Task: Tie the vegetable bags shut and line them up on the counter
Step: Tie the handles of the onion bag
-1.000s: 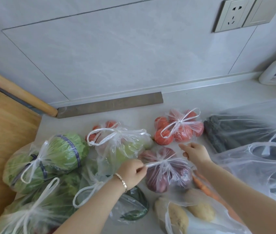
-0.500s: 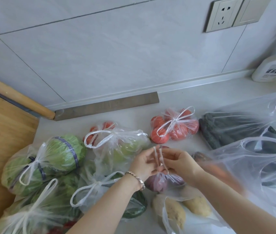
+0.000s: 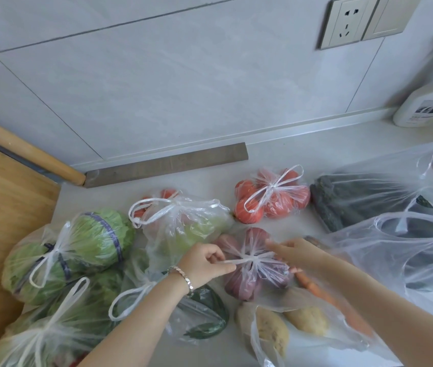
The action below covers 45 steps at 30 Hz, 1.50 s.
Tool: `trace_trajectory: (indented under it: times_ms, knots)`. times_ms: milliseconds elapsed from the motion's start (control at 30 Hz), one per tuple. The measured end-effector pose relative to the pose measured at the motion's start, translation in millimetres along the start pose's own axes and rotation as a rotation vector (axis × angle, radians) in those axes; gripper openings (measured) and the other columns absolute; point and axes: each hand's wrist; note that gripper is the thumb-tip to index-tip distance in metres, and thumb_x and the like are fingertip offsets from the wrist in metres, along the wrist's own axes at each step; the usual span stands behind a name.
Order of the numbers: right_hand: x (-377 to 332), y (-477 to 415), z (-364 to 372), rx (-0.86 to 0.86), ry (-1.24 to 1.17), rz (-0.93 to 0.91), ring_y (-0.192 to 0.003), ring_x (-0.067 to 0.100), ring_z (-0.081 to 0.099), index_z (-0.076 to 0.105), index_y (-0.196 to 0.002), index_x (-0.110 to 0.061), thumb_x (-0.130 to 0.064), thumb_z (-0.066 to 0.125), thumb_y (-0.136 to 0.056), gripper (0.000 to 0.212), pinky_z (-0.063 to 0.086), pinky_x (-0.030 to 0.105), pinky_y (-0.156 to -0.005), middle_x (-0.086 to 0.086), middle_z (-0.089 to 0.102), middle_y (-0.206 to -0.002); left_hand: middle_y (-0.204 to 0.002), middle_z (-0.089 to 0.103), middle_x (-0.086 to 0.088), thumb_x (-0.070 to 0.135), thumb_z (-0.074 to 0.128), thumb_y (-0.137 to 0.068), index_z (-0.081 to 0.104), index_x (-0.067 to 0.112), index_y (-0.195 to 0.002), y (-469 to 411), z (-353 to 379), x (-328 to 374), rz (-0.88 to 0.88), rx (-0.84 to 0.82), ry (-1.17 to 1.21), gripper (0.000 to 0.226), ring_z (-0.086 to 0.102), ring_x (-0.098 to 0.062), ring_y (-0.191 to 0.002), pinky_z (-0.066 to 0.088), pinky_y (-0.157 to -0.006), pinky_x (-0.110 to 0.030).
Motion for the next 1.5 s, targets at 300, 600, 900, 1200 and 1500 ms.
trace_trajectory:
  times_ms: [300,600,900,1200,1500]
  knots:
    - [-15.2,-38.1,5.8,-0.1,-1.049,0.087,-0.047,0.015,0.042,0.037,-0.056,-0.016,-0.018,0.052,-0.09,0.038,0.044,0.028,-0.058,-0.003,0.035,-0.038,-0.039,0.041,0.004,0.028,0.068,-0.077,0.054,0.011,-0.045,-10.1,7.9,31.8,-0.022,0.003,0.352,0.039,0.038,-0.008,-0.038,0.036,-0.051,-0.023]
    - [-24.6,-61.0,-2.5,0.171,-0.357,0.097,-0.03,0.009,0.035,0.052,-0.06,-0.008,-0.014,0.062,-0.084,0.027,0.028,0.013,-0.03,0.004,0.044,-0.05,-0.054,0.055,-0.001,0.018,0.05,-0.082,0.052,0.013,-0.056,-5.5,6.8,0.2,0.707,-0.127,-0.641,0.026,0.043,-0.014,-0.049,0.036,-0.05,-0.018]
    - [-21.9,-56.2,6.4,0.337,-0.353,0.067,-0.064,0.02,0.054,0.052,-0.063,-0.013,-0.025,0.057,-0.089,0.029,0.046,0.03,-0.065,0.004,0.055,-0.063,-0.107,0.059,0.0,0.021,0.043,-0.089,0.056,0.02,-0.116,-16.6,11.0,-7.8,0.286,0.081,-0.61,0.03,0.06,-0.018,-0.082,0.046,-0.066,-0.023]
    - [-20.0,-11.7,-15.7,0.233,-0.073,-0.101,-0.079,0.021,0.052,0.062,-0.108,0.006,-0.01,0.052,-0.089,0.027,0.045,0.032,-0.074,0.009,0.058,-0.084,-0.158,-0.001,0.007,0.005,0.036,-0.094,0.004,0.021,-0.148,-32.0,45.3,2.0,0.236,-0.304,-1.1,0.065,0.0,-0.016,-0.146,0.007,-0.118,-0.04]
    - [-14.0,79.3,-34.0,0.113,0.638,-0.146,-0.099,0.019,0.06,0.059,-0.114,-0.016,-0.059,0.054,-0.079,0.056,0.048,0.031,-0.089,0.0,0.064,-0.113,-0.155,0.012,0.009,-0.001,0.054,-0.071,0.047,0.037,-0.129,23.8,23.8,64.8,0.546,-0.634,-0.818,0.069,0.011,-0.013,-0.142,0.015,-0.117,-0.032]
Point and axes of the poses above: each hand's wrist, its own y-axis away from the middle knuckle, its own z-axis out of the palm, x = y × z
